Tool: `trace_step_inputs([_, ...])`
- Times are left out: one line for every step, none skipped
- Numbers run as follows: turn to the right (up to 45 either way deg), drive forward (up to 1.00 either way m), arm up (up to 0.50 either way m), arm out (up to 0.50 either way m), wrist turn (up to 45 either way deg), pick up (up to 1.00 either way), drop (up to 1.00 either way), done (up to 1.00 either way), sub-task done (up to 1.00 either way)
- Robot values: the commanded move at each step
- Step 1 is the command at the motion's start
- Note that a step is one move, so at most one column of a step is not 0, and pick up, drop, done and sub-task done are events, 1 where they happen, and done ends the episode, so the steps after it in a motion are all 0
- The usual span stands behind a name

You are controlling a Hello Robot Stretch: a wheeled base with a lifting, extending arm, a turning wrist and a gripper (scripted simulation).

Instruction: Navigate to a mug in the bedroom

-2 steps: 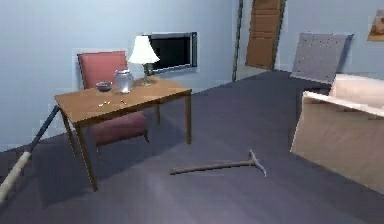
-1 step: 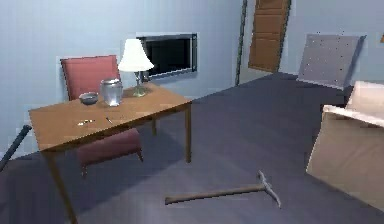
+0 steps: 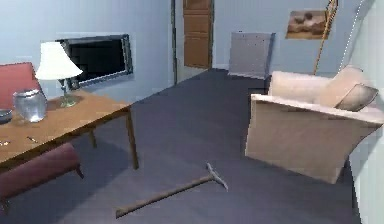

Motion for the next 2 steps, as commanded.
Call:
trace_step_inputs([0.0, 1.00, 0.00, 0.00, 0.0, 0.00, 0.00, 0.00, 0.00])
trace_step_inputs([0.0, 1.00, 0.00, 0.00, 0.0, 0.00, 0.00, 0.00, 0.00])
